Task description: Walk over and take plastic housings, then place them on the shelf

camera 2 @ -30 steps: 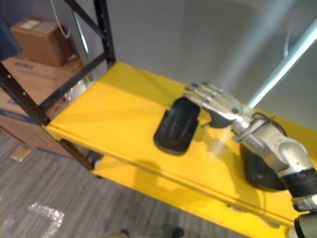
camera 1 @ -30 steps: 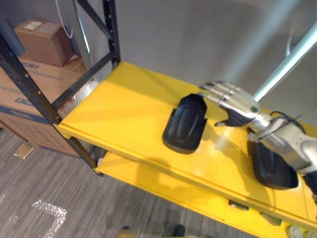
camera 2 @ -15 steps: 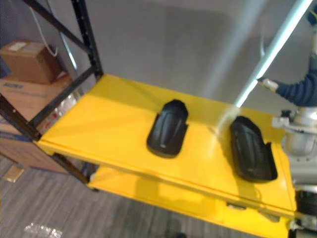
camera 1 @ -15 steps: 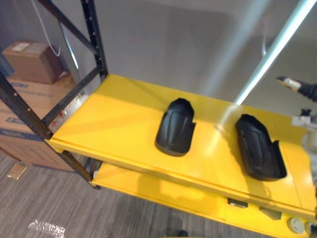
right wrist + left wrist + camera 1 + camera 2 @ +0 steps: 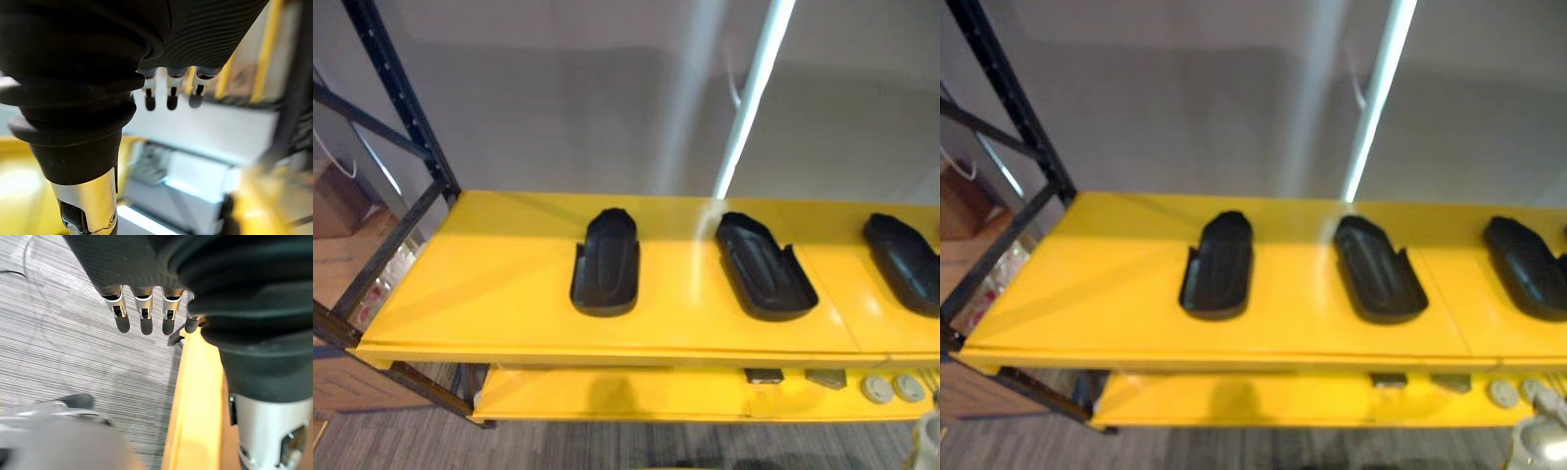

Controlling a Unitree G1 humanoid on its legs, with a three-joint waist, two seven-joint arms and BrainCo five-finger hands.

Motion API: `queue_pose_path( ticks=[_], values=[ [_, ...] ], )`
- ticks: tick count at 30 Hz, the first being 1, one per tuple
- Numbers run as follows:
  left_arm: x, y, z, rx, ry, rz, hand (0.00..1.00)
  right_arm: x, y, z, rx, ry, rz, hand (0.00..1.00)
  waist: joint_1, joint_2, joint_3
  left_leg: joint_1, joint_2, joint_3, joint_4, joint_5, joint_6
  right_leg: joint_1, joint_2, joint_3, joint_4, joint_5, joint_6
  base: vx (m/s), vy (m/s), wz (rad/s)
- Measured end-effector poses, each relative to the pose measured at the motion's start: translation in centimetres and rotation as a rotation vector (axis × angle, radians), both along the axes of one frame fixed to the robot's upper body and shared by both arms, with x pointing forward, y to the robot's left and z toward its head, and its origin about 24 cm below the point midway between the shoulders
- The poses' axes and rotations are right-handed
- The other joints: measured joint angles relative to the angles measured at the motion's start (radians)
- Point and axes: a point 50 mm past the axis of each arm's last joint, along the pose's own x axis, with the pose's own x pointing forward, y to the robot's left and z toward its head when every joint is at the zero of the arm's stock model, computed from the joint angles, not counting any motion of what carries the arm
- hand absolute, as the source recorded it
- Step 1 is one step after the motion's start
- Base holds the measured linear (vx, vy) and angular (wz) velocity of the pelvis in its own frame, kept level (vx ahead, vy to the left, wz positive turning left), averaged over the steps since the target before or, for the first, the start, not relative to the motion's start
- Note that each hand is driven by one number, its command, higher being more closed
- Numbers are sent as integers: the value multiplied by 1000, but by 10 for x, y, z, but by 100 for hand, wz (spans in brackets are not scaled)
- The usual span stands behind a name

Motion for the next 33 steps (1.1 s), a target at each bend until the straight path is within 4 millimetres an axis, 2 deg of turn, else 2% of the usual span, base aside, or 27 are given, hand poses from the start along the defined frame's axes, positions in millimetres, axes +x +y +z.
queue_pose_path(
  ticks=[2, 4, 7, 10, 15, 19, 22, 26, 29, 30, 31, 32, 33],
  values=[
    [-2, -2, -1, -10, -3, 49, 0, -12, 8, -21, 105, 3, -32, 0, 2, -1, 0, 10, 1, 5, 0, -6, 0, 10, 0, 0, 1, -4, -1, -14, 1, -2],
    [-3, -1, -1, -4, -4, 78, 0, -18, 21, -45, 289, -84, -20, 0, 10, -1, 0, 14, 2, 19, 0, -14, -1, 12, -2, 0, 1, -5, -1, 0, 0, 0],
    [0, -2, -1, -5, -8, 90, 0, -17, 59, -79, 487, -64, 82, 0, 33, 0, 1, 23, 2, 29, 0, -27, -2, 18, -4, 0, 1, -6, 3, -8, 2, -2],
    [1, -3, -1, -7, -16, 118, 0, -9, 87, -99, 604, -15, 190, 0, 49, -1, 1, 23, 2, 44, 3, -33, -2, 19, -10, -3, 2, -8, 5, 0, 0, 0],
    [8, -6, -1, -4, -30, 91, 0, -18, 98, -120, 709, 61, 216, 0, 76, -3, 8, 28, -9, 46, 11, -35, -1, 35, -24, -16, 4, -19, 18, 52, 17, 12],
    [12, -6, 0, 6, -32, 48, 0, -15, 103, -129, 762, 69, 225, 0, 79, 5, 28, 45, -7, 57, 13, -40, -9, 47, -21, -13, 8, -21, 14, 13, -7, -3],
    [10, -4, 0, 14, -18, 16, 0, -7, 108, -132, 782, 81, 271, 0, 85, 8, 47, 59, 8, 108, 34, -64, -20, 37, -1, 29, 8, -21, 14, -25, -40, -51],
    [10, -2, 0, 15, -18, 24, 0, 0, 111, -132, 780, 102, 339, 0, 85, -5, 64, 51, 27, 127, 129, -106, -11, 11, 31, 105, 9, -21, 13, -26, -70, -59],
    [11, -3, 1, 12, -55, 68, 0, 14, 104, -127, 745, 118, 424, 0, 111, -13, 74, -46, 32, -34, 342, -154, 64, -35, 39, 207, 25, -16, 10, -61, -83, -99],
    [12, -4, 1, 16, -73, 77, 0, 22, 98, -122, 716, 115, 463, 0, 123, 4, 83, -86, 31, -135, 427, -203, 83, -50, 52, 262, 20, -13, 3, -107, 56, -142],
    [13, -10, 0, 2, -82, 88, 0, 33, 92, -116, 686, 110, 496, 0, 145, 32, 85, -89, 31, -215, 441, -247, 76, -65, 82, 309, -1, 7, -7, -116, 93, -133],
    [14, -11, 0, -4, -87, 96, 0, 39, 90, -113, 674, 100, 514, 0, 149, 40, 85, -85, 31, -234, 429, -263, 63, -76, 96, 319, -10, 20, -6, -121, 126, -125],
    [18, -13, 1, -6, -100, 73, 0, 57, 95, -108, 657, 70, 582, 0, 154, 46, 93, -73, 32, -223, 384, -282, 51, -103, 103, 314, -22, 44, -22, -106, 75, -77]
  ],
)
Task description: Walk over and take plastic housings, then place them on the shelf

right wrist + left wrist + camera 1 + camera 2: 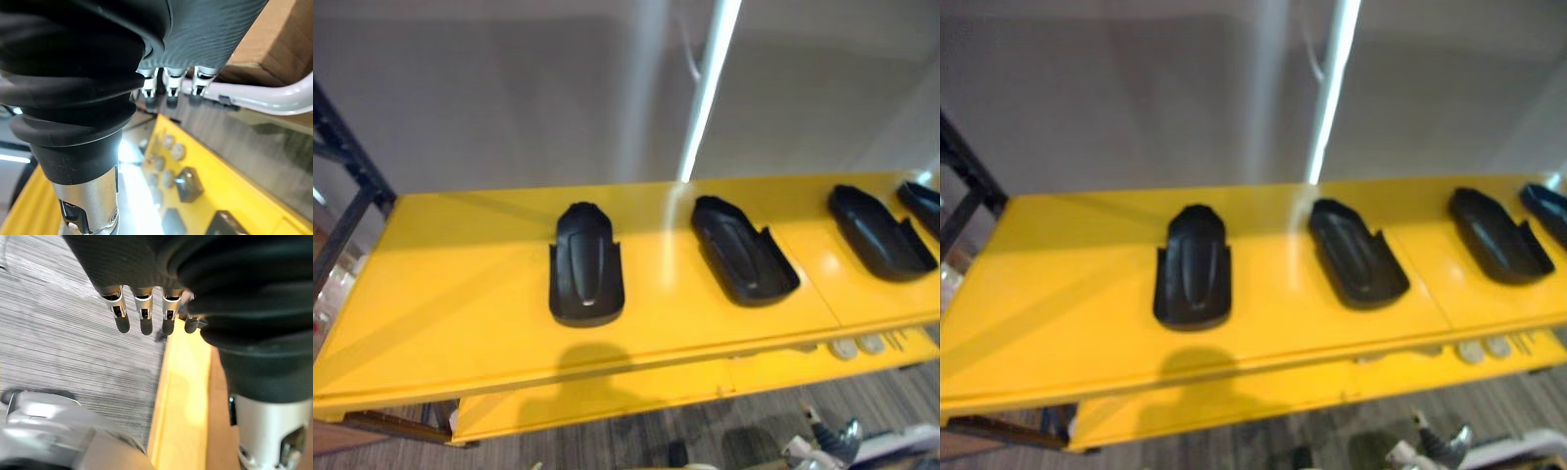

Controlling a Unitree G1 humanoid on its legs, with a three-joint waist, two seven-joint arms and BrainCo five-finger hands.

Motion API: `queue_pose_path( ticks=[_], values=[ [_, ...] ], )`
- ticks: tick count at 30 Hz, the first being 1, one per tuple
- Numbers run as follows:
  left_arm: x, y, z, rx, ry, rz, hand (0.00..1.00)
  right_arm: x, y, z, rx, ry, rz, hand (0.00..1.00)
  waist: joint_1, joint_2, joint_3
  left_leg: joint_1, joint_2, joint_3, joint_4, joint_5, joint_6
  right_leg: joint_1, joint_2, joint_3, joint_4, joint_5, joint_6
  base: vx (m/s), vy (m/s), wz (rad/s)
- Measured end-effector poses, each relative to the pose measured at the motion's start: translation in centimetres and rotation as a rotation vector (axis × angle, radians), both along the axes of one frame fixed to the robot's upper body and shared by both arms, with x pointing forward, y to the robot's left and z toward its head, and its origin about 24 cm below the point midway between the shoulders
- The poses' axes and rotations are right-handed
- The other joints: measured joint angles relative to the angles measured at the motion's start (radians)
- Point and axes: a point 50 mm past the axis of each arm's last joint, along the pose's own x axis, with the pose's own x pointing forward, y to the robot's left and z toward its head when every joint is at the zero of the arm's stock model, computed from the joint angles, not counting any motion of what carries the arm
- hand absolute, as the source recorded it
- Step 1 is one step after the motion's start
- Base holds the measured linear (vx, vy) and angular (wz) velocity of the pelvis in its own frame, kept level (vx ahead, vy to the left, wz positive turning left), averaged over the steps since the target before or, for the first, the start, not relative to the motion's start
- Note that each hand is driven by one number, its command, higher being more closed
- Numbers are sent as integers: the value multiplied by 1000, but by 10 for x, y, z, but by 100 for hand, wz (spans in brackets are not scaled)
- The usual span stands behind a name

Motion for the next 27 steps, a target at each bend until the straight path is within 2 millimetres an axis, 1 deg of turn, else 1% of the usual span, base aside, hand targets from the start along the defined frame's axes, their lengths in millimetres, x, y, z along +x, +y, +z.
queue_pose_path(
  ticks=[1, 2, 3, 4, 5, 7, 8, 9, 10, 11, 12, 13, 14, 15, 16, 17, 18, 19, 20, 21, 22, 23, 24, 25, 26, 27],
  values=[
    [4, 3, 1, 9, -12, -13, 0, 6, 3, 1, 3, -13, 22, 0, -1, -11, 9, 1, -4, 8, -14, 0, 0, -9, -5, -13, 0, 6, -7, -133, 81, -65],
    [9, 6, 3, 23, -32, -23, 0, 11, 6, 3, 6, -26, 48, 0, 5, -20, 25, 3, -10, 28, -33, -1, -1, -24, -11, -21, 0, 20, -17, -106, 56, -37],
    [15, 9, 4, 30, -55, -13, 0, 17, 9, 4, 8, -38, 63, 0, 14, -34, 33, 8, -13, 41, -53, -5, -8, -34, -11, -24, 0, 34, -9, -94, 47, -32],
    [17, 10, 5, 27, -63, 0, 0, 18, 9, 5, 9, -42, 69, 0, 18, -39, 33, 7, -13, 48, -56, -5, -8, -39, -11, -26, 0, 41, -9, -46, 13, -23],
    [20, 10, 5, 28, -72, 4, 0, 23, 10, 7, 7, -53, 89, 0, 25, -38, 34, 8, -15, 49, -63, -5, -8, -41, -11, -41, 0, 48, -5, -2, 1, -8],
    [23, 6, 6, 39, -100, 3, 0, 33, 10, 11, -8, -66, 127, 0, 27, -24, 42, 9, -14, 40, -58, -5, -8, -42, -6, -47, 0, 57, 7, 32, -9, -4],
    [29, 3, 7, 46, -119, -18, 0, 40, 8, 15, -21, -72, 148, 0, 31, -15, 48, 5, -14, 30, -45, -4, -8, -42, -4, -47, 0, 60, 11, 44, -22, -8],
    [37, 0, 9, 61, -136, -71, 0, 42, 5, 17, -30, -63, 159, 0, 39, 7, 61, 4, -14, 24, -31, -4, -8, -38, -3, -47, 0, 60, 12, 40, -19, -7],
    [42, -3, 10, 71, -147, -104, 0, 44, 4, 19, -35, -63, 168, 0, 41, 18, 64, 4, -14, 23, -25, -4, -8, -37, -4, -47, 1, 61, 13, 54, -10, -8],
    [53, -9, 14, 102, -174, -190, 0, 48, 4, 20, -41, -66, 180, 0, 40, 32, 67, 1, -14, 23, 2, -5, -8, -36, -4, -47, 6, 63, 15, 50, 1, -14],
    [61, -12, 18, 134, -195, -274, 0, 49, 7, 21, -41, -70, 201, 0, 38, 37, 72, -13, -14, 17, 66, -5, -7, -37, -3, -45, 30, 63, 16, 45, 4, -24],
    [67, -15, 20, 147, -214, -314, 0, 50, 9, 22, -40, -83, 209, 0, 38, 45, 79, -24, -14, 11, 120, -3, -4, -37, -3, -41, 50, 63, 16, -14, 4, -52],
    [76, -19, 25, 160, -248, -381, 0, 50, 11, 27, -54, -114, 225, 0, 36, 48, 94, -43, -13, -14, 194, -34, 17, -39, 9, -32, 92, 63, 15, -104, 45, -67],
    [84, -25, 29, 160, -282, -445, 0, 46, 13, 34, -78, -145, 236, 0, 24, 56, 100, -39, -8, -8, 186, -68, 35, -39, 23, -26, 115, 63, 15, -147, 68, -74],
    [88, -26, 31, 166, -293, -473, 0, 46, 15, 37, -96, -157, 253, 0, 20, 54, 104, -18, -10, 6, 172, -87, 41, -40, 31, -26, 123, 63, 16, -196, 113, -96],
    [93, -23, 34, 189, -299, -509, 0, 47, 24, 45, -124, -188, 315, 0, 13, 31, 118, 31, -24, 59, 123, -97, 39, -40, 31, -43, 119, 89, 26, -257, 62, -129],
    [96, -15, 36, 210, -286, -512, 0, 50, 33, 52, -173, -200, 405, 0, 13, 7, 128, 40, -27, 133, 104, -84, 62, -59, 10, -111, 131, 85, -19, -275, 39, -133],
    [96, -11, 36, 217, -273, -511, 0, 50, 35, 54, -192, -201, 430, 0, 5, -2, 130, 40, -25, 158, 101, -79, 70, -78, 3, -171, 186, 45, -42, -308, 11, -129],
    [96, -7, 35, 209, -247, -496, 0, 48, 35, 58, -220, -205, 453, 0, -5, -8, 128, 42, -13, 212, 81, -63, 79, -116, -13, -270, 326, -23, -74, -208, 39, -94],
    [94, -7, 33, 203, -231, -493, 0, 49, 34, 59, -234, -205, 461, 0, -11, -7, 128, 43, -7, 234, 68, -52, 81, -131, -25, -305, 404, -53, -87, -254, 109, -129],
    [87, -1, 30, 199, -186, -499, 0, 54, 33, 64, -285, -201, 487, 0, -15, -4, 128, 42, 10, 289, 40, -24, 88, -154, -68, -369, 595, -129, -115, -178, 113, -104],
    [84, 0, 29, 196, -172, -504, 0, 58, 33, 67, -308, -205, 501, 0, -14, -5, 128, 41, 18, 312, 37, -18, 93, -156, -92, -391, 661, -148, -131, -160, 119, -128],
    [76, 4, 27, 192, -133, -501, 0, 71, 34, 77, -354, -231, 539, 0, -14, -9, 125, 29, 34, 356, 58, -16, 94, -148, -142, -436, 777, -163, -183, -72, 59, -96],
    [72, 7, 25, 193, -112, -499, 0, 79, 35, 83, -379, -250, 563, 0, -16, -24, 118, 13, 37, 367, 92, -17, 95, -139, -169, -452, 797, -145, -216, -191, 82, -172],
    [66, 17, 22, 189, -54, -484, 0, 104, 43, 104, -448, -313, 623, 0, 5, -46, 130, -104, 35, 272, 231, 29, 180, -137, -135, -471, 652, -88, -293, -263, 41, -175],
    [63, 26, 20, 196, -25, -479, 0, 117, 48, 115, -468, -354, 635, 0, 28, -48, 131, -150, 16, 182, 150, 31, 171, -107, -100, -434, 564, -104, -262, -321, 18, -179]
  ],
)
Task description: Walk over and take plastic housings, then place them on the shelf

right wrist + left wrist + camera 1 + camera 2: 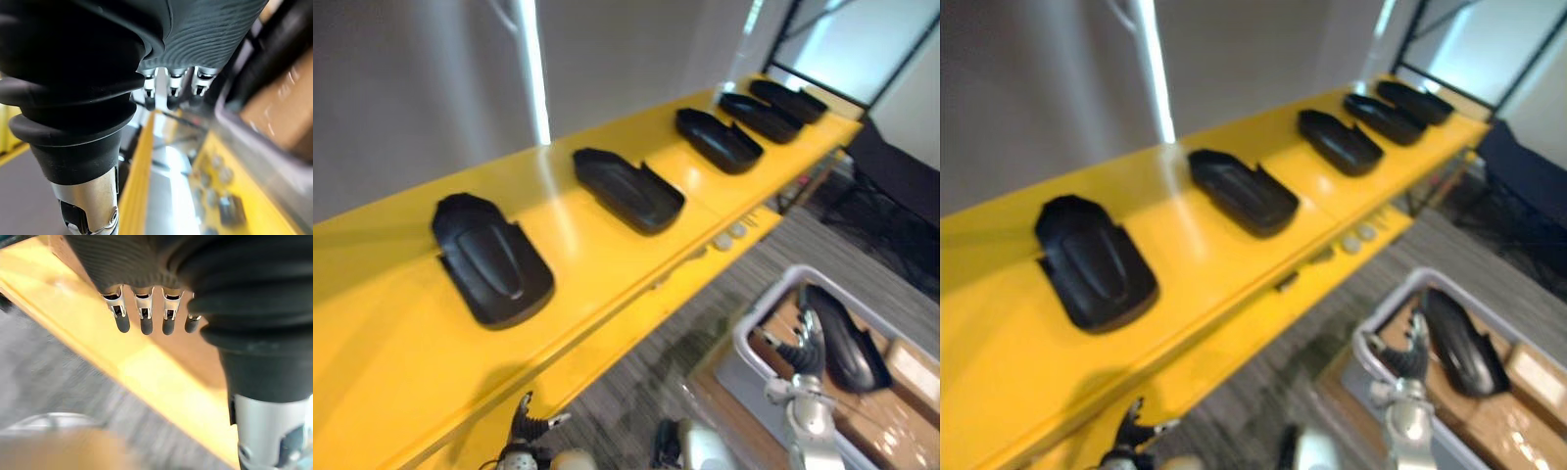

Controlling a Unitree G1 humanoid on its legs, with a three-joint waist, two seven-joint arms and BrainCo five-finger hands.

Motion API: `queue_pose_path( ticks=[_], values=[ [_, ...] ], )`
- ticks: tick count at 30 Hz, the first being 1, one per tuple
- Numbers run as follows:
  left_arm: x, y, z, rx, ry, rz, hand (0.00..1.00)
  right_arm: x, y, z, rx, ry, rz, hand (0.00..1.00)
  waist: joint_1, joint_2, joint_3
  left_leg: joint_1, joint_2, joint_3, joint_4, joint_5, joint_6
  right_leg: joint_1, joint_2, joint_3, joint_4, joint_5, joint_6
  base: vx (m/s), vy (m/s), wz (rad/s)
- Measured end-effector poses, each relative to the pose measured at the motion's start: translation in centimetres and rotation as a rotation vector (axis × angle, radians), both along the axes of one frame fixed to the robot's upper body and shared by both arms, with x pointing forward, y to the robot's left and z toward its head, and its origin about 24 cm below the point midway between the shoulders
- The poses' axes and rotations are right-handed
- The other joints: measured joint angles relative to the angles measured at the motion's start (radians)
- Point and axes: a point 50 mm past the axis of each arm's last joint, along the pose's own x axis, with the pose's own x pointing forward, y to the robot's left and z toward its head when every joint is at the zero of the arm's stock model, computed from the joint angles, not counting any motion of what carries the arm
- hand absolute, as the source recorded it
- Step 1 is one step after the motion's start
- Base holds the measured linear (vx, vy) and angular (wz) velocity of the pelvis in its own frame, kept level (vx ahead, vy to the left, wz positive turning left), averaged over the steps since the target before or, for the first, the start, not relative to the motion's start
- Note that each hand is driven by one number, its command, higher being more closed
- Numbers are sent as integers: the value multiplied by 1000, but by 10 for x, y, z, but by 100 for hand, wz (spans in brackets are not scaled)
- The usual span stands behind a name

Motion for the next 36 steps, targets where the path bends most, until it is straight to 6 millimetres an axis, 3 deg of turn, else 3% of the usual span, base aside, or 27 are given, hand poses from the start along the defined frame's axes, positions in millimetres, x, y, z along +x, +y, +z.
queue_pose_path(
  ticks=[1, 2, 4, 7, 8, 9, 10, 11, 12, 14, 15, 17, 19, 22, 26, 29, 31, 33, 36],
  values=[
    [-4, 3, -1, 5, 12, 6, 0, 7, 0, 10, -25, -29, 4, 0, 3, 6, 3, 10, 15, -20, -118, 89, -72, -1, -17, -16, 105, -60, -12, -279, -57, -129],
    [-12, 8, -3, 12, 45, 15, 0, 15, -3, 19, -71, -41, 3, 0, 7, -25, 4, 40, -12, 27, -146, 115, -73, 34, -100, -16, 247, -130, 44, -211, -97, -104],
    [-20, 21, -2, 18, 46, 67, 0, 22, -11, 30, -143, -41, -7, 0, 16, -20, -2, 18, 13, 45, -149, 118, -76, 129, -135, -7, 217, -129, 75, -139, -98, -80],
    [-33, 36, 1, 32, 35, 149, 0, 31, -13, 42, -139, -69, -26, 0, 29, -49, -21, -20, 68, 93, -183, 174, -120, 214, -123, 10, -19, -98, 133, -172, -138, -82],
    [-36, 39, 2, 39, 27, 167, 0, 32, -17, 44, -102, -78, -41, 0, 29, -60, -28, -44, 80, 98, -184, 199, -134, 232, -114, 2, -125, -64, 181, -151, -211, -60],
    [-36, 40, 3, 43, 5, 197, 0, 32, -21, 47, -67, -89, -55, 0, 40, -106, -43, -54, 80, 113, -181, 215, -147, 234, -122, -4, -203, -14, 237, -157, -239, -61],
    [-38, 41, 3, 43, -6, 220, 0, 34, -21, 48, -56, -93, -54, 0, 47, -116, -43, -56, 77, 121, -174, 220, -154, 233, -123, -13, -237, 29, 250, -204, -341, -79],
    [-41, 38, 2, 31, -9, 250, 0, 36, -21, 51, -37, -106, -51, 0, 59, -124, -46, -60, 83, 99, -143, 228, -169, 253, -109, -26, -294, -7, 296, -188, -346, -108],
    [-44, 27, -2, -12, -32, 315, 0, 37, -21, 54, -37, -120, -47, 0, 78, -115, -51, -60, 81, 7, -162, 245, -197, 268, -79, -22, -371, -13, 304, -188, -361, -117],
    [-45, 11, -6, -70, -66, 405, 0, 38, -22, 59, -29, -160, -46, 0, 85, -115, -52, -58, 66, -46, -216, 260, -234, 274, -70, -24, -455, -33, 338, -186, -301, -73],
    [-49, 7, -7, -86, -71, 456, 0, 32, -31, 53, -17, -142, -88, 0, 56, -79, -33, -66, 56, -126, -247, 285, -257, 268, -49, -42, -478, -22, 331, -193, -209, -20],
    [-57, 3, -7, -70, -75, 475, 0, 18, -47, 37, -3, -92, -175, 0, 34, -51, -30, -62, 53, -174, -313, 323, -276, 254, -32, -52, -482, -23, 328, -154, -115, 14],
    [-60, -2, -6, -40, -74, 442, 0, 8, -56, 26, 1, -47, -248, 0, 32, -36, -31, -44, 46, -193, -381, 362, -289, 238, -25, -53, -494, -24, 325, -152, -79, 5],
    [-55, -3, -4, 11, -85, 403, 0, 6, -55, 16, 57, -10, -286, 0, 38, -38, -30, -33, 40, -214, -434, 390, -296, 223, -22, -57, -499, -21, 326, -92, -34, -8],
    [-39, 2, 3, 50, -137, 317, 0, 15, -56, 2, 147, 38, -371, 0, 46, -71, 1, -57, 15, -220, -449, 401, -288, 201, -38, -65, -534, 12, 327, -25, 22, -4],
    [-9, 5, 10, 42, -227, 267, 0, 44, -58, 20, 256, -7, -407, 0, 52, -78, 60, -99, -14, -225, -443, 420, -262, 173, -64, -78, -566, 80, 323, -23, 54, 0],
    [15, 2, 19, 22, -311, 235, 0, 61, -62, 44, 261, -62, -415, 0, 66, -63, 103, -134, -30, -266, -427, 421, -260, 154, -69, -84, -564, 100, 326, -24, 34, 13],
    [35, -1, 30, 16, -408, 197, 0, 82, -66, 83, 290, -160, -401, 0, 72, -47, 160, -179, -48, -300, -423, 431, -247, 131, -79, -107, -563, 115, 329, -52, 54, 31],
    [42, -5, 34, 0, -447, 193, 0, 95, -74, 118, 268, -232, -395, 0, 94, -47, 195, -216, -62, -327, -423, 437, -240, 113, -88, -134, -563, 123, 336, -39, 55, 30]
  ],
)
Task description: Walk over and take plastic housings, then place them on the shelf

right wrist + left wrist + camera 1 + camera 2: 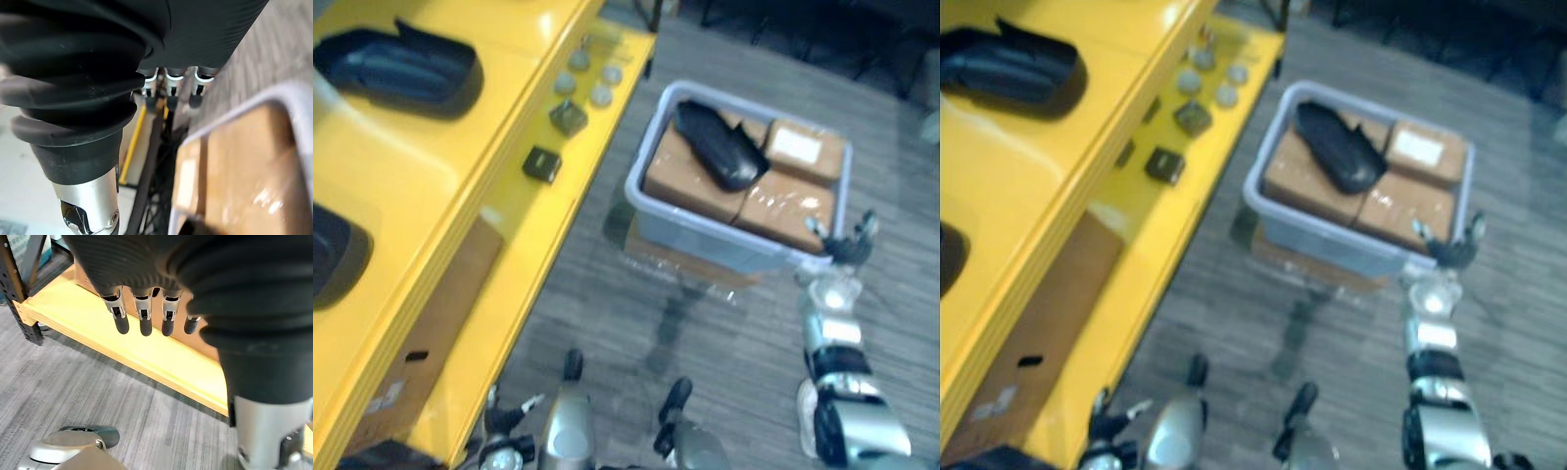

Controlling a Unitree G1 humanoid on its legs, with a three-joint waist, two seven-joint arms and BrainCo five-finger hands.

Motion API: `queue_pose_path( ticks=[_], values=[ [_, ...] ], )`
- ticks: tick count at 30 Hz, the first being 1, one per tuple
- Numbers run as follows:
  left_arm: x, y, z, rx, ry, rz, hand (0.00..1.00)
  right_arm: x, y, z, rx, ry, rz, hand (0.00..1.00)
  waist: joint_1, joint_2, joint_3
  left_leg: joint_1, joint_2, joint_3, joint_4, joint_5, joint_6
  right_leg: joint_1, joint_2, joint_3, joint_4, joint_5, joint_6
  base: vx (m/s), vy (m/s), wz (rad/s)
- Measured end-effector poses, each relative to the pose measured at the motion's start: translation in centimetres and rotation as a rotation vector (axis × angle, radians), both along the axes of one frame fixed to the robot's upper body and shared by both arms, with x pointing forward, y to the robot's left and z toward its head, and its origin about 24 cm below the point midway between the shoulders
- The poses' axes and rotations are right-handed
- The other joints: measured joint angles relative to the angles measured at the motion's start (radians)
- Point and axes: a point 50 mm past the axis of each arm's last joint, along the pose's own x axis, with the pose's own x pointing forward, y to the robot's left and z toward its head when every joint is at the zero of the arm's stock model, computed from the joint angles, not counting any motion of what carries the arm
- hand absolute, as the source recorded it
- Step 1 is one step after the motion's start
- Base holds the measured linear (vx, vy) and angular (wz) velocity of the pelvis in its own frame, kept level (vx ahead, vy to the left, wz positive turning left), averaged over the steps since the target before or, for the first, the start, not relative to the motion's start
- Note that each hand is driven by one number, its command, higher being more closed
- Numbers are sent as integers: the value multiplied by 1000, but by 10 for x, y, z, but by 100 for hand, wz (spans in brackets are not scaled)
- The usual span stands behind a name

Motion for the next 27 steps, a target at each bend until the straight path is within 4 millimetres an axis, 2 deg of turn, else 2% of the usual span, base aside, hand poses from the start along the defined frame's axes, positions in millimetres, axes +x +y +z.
queue_pose_path(
  ticks=[1, 3, 6, 9, 11, 12, 14, 16, 20, 22, 24, 27],
  values=[
    [0, -1, 0, -13, -3, 8, 0, 1, -2, 7, -14, -11, -5, 0, 6, 0, 0, -12, -2, -5, 2, 1, 1, -9, -1, -3, 0, 3, 4, -27, 58, 25],
    [1, -2, -1, -47, -13, 35, 0, 7, -10, 42, -79, -63, -37, 0, 22, 6, 5, -73, -17, -35, 25, 1, 2, -40, -7, -27, 0, 6, 4, -25, 59, 32],
    [-1, 0, -2, -59, -6, 58, 0, 11, -12, 68, -123, -95, -61, 0, 34, 12, 23, -101, -24, -58, 36, 1, 2, -52, -11, -47, 11, 7, 6, -35, 40, 28],
    [-1, -2, -4, -65, -4, 56, 0, 11, -20, 98, -170, -115, -166, 0, 65, 36, 47, -146, -31, -93, 50, 2, 3, -78, -12, -58, 30, 7, 6, -63, 65, 25],
    [0, -3, -5, -84, -10, 70, 0, 11, -22, 110, -192, -103, -220, 0, 79, 46, 53, -167, -32, -100, 56, 4, 4, -96, -13, -61, 34, 7, 6, -54, 40, 12],
    [-1, -5, -6, -94, -8, 67, 0, 11, -24, 119, -224, -83, -259, 0, 85, 59, 63, -184, -34, -108, 66, 5, 5, -100, -13, -70, 34, 7, 6, -48, 28, 15],
    [-3, -8, -9, -116, -8, 78, 0, 11, -29, 125, -248, -27, -311, 0, 94, 80, 76, -195, -39, -124, 68, 9, 7, -102, -14, -85, 34, 7, 5, -70, 38, 20],
    [-4, -7, -10, -117, 0, 83, 0, 10, -35, 125, -242, 33, -358, 0, 112, 88, 79, -214, -41, -130, 69, 12, 6, -117, -13, -89, 35, 7, 5, -80, 49, 10],
    [-2, -13, -10, -143, -24, 66, 0, 0, -61, 127, -201, 169, -476, 0, 145, 123, 96, -250, -51, -148, 77, 23, 8, -137, -17, -108, 35, 5, 2, -65, 41, 12],
    [-5, -13, -13, -153, -11, 67, 0, -3, -64, 130, -176, 201, -503, 0, 151, 128, 94, -277, -54, -153, 91, 22, 9, -158, -17, -109, 37, 4, 1, -77, 56, 3],
    [-6, -14, -14, -183, -16, 70, 0, -14, -80, 130, -141, 267, -564, 0, 167, 140, 97, -305, -56, -161, 104, 22, 9, -178, -17, -112, 40, 4, 0, -73, 54, 5],
    [-9, -16, -17, -195, 2, 63, 0, -23, -92, 126, -100, 331, -607, 0, 182, 163, 98, -319, -60, -162, 113, 22, 9, -196, -24, -112, 52, -2, -8, -87, 64, 1]
  ],
)
